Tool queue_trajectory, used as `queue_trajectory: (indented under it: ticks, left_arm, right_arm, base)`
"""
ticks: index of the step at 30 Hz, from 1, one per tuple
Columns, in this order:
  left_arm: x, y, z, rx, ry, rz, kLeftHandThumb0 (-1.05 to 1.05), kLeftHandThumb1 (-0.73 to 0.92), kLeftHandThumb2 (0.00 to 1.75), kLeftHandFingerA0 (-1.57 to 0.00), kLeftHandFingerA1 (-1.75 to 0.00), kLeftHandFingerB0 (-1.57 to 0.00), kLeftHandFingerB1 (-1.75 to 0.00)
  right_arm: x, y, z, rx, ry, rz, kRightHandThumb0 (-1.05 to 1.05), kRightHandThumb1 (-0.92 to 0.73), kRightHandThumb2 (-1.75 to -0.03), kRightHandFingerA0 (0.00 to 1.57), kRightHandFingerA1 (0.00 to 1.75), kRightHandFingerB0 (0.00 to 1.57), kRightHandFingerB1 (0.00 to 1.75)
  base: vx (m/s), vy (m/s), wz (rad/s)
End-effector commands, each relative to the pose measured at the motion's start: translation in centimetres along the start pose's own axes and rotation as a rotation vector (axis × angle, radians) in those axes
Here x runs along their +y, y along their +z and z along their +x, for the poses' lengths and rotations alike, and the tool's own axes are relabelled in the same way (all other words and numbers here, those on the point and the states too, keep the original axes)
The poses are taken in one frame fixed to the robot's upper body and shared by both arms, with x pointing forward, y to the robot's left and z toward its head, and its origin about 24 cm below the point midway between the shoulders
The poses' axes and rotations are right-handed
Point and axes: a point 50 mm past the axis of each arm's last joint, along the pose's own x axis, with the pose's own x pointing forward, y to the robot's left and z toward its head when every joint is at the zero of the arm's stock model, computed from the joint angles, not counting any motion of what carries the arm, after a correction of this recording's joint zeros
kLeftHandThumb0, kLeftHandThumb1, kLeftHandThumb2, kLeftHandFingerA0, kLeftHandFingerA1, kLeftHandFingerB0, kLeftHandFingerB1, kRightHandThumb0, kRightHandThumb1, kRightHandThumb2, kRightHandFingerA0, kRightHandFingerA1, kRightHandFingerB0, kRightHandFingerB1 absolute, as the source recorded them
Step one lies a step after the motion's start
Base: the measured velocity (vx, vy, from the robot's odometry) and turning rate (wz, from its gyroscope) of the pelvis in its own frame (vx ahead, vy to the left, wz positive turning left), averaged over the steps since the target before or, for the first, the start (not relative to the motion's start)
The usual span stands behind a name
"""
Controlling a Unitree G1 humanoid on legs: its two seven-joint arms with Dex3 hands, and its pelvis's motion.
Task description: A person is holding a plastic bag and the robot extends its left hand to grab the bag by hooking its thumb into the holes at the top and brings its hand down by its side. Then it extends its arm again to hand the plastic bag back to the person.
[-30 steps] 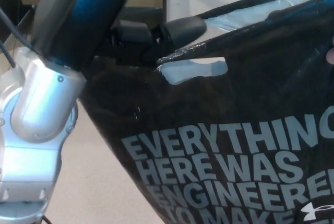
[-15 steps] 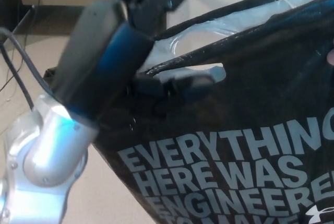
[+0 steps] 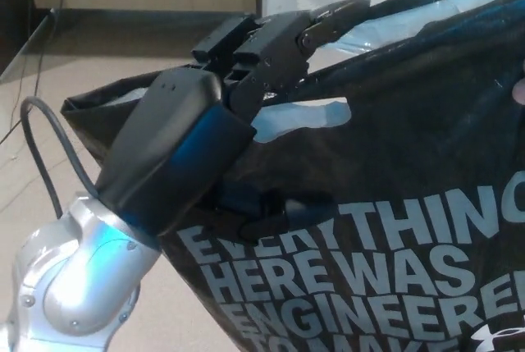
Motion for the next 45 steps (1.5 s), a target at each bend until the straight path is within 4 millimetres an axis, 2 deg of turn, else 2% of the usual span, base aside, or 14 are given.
queue_trajectory:
  ticks: [1, 3, 4, 5, 10, 11, 20, 21, 22, 23, 25, 26, 43, 45]
  left_arm:
    - [0.1, -1.0, 0.4, 0.044, 0.035, 0.106, -0.65, 0.42, 0.77, -0.03, -0.39, -0.09, -0.3]
    - [0.3, -1.1, 0.7, 0.047, 0.053, 0.147, -0.7, 0.44, 0.76, -0.04, -0.39, -0.07, -0.29]
    - [0.4, -1.1, 0.8, 0.045, 0.063, 0.161, -0.64, 0.52, 0.57, -0.13, -0.32, -0.11, -0.24]
    - [0.5, -1.2, 0.9, 0.046, 0.067, 0.166, -0.77, 0.47, 0.75, -0.09, -0.4, -0.13, -0.23]
    - [0.9, -1.4, 1.4, 0.032, 0.135, 0.205, -0.65, 0.42, 0.77, -0.09, -0.44, 0.0, -0.29]
    - [0.9, -1.3, 1.5, 0.031, 0.152, 0.222, -0.34, 0.3, 0.88, -0.01, -0.49, 0.0, -0.48]
    - [1.1, -1.4, 2.0, 0.04, 0.221, 0.269, -0.33, 0.32, 0.89, 0.0, -0.49, 0.0, -0.48]
    - [1.0, -1.4, 2.1, 0.029, 0.237, 0.267, -0.32, 0.31, 0.88, -0.01, -0.49, 0.0, -0.48]
    - [1.0, -1.5, 2.1, 0.023, 0.243, 0.266, -0.31, 0.31, 0.87, -0.02, -0.49, 0.0, -0.48]
    - [0.9, -1.5, 2.2, 0.017, 0.25, 0.264, -0.31, 0.3, 0.87, -0.02, -0.49, 0.0, -0.48]
    - [0.8, -1.5, 2.4, 0.01, 0.259, 0.266, -0.31, 0.3, 0.87, -0.02, -0.49, 0.0, -0.48]
    - [0.8, -1.4, 2.5, 0.007, 0.264, 0.269, -0.59, 0.43, 0.69, -0.16, -0.41, -0.09, -0.34]
    - [-0.7, 0.2, 6.0, -0.028, 0.42, 0.319, -0.61, 0.41, 0.72, -0.39, -0.47, -0.26, -0.39]
    - [-0.8, 0.4, 6.6, -0.041, 0.437, 0.352, -0.54, 0.5, 0.56, -0.45, -0.39, -0.32, -0.31]
  right_arm:
    - [-0.2, -0.2, -0.2, 0.006, -0.007, -0.005, -0.34, -0.71, -0.61, 0.72, 0.51, 0.56, 0.42]
    - [-0.2, -0.3, -0.1, 0.006, -0.006, -0.005, -0.35, -0.71, -0.61, 0.72, 0.5, 0.55, 0.42]
    - [-0.2, -0.3, -0.1, 0.009, -0.006, -0.009, -0.41, -0.6, -0.83, 0.64, 0.6, 0.51, 0.53]
    - [-0.2, -0.2, -0.1, 0.008, -0.006, -0.01, -0.34, -0.71, -0.61, 0.72, 0.51, 0.56, 0.42]
    - [-0.3, -0.2, -0.1, 0.005, -0.009, -0.009, -0.34, -0.71, -0.61, 0.72, 0.5, 0.56, 0.42]
    - [-0.2, -0.2, -0.2, 0.003, -0.008, -0.008, -0.35, -0.71, -0.6, 0.7, 0.48, 0.56, 0.41]
    - [-0.2, -0.3, -0.2, 0.007, -0.009, -0.002, -0.35, -0.71, -0.61, 0.73, 0.5, 0.55, 0.41]
    - [-0.2, -0.3, -0.2, 0.007, -0.005, -0.013, -0.41, -0.6, -0.83, 0.64, 0.6, 0.51, 0.53]
    - [-0.2, -0.3, -0.1, 0.01, -0.003, -0.017, -0.36, -0.71, -0.6, 0.68, 0.48, 0.54, 0.41]
    - [-0.2, -0.3, -0.1, 0.011, -0.003, -0.016, -0.41, -0.6, -0.82, 0.63, 0.59, 0.51, 0.53]
    - [-0.3, -0.3, -0.1, 0.01, -0.008, -0.007, -0.34, -0.71, -0.61, 0.72, 0.5, 0.57, 0.42]
    - [-0.3, -0.2, -0.2, 0.007, -0.01, -0.01, -0.35, -0.71, -0.61, 0.73, 0.51, 0.57, 0.42]
    - [-0.5, -0.1, -0.2, 0.003, -0.016, -0.019, -0.37, -0.71, -0.6, 0.69, 0.48, 0.55, 0.41]
    - [-0.7, 0.1, -0.2, -0.008, -0.016, -0.021, -0.36, -0.72, -0.6, 0.69, 0.48, 0.55, 0.41]
  base:
    - [0.0, 0.0, 0.0]
    - [0.0, 0.0, 0.0]
    - [0.0, 0.0, 0.0]
    - [0.0, 0.0, 0.0]
    - [0.0, 0.0, 0.0]
    - [0.0, 0.0, 0.0]
    - [0.0, 0.0, 0.0]
    - [0.0, 0.0, 0.0]
    - [0.0, 0.0, 0.0]
    - [0.0, 0.0, 0.0]
    - [0.0, 0.0, 0.0]
    - [0.0, 0.0, 0.0]
    - [0.0, 0.0, 0.0]
    - [0.0, 0.0, 0.0]
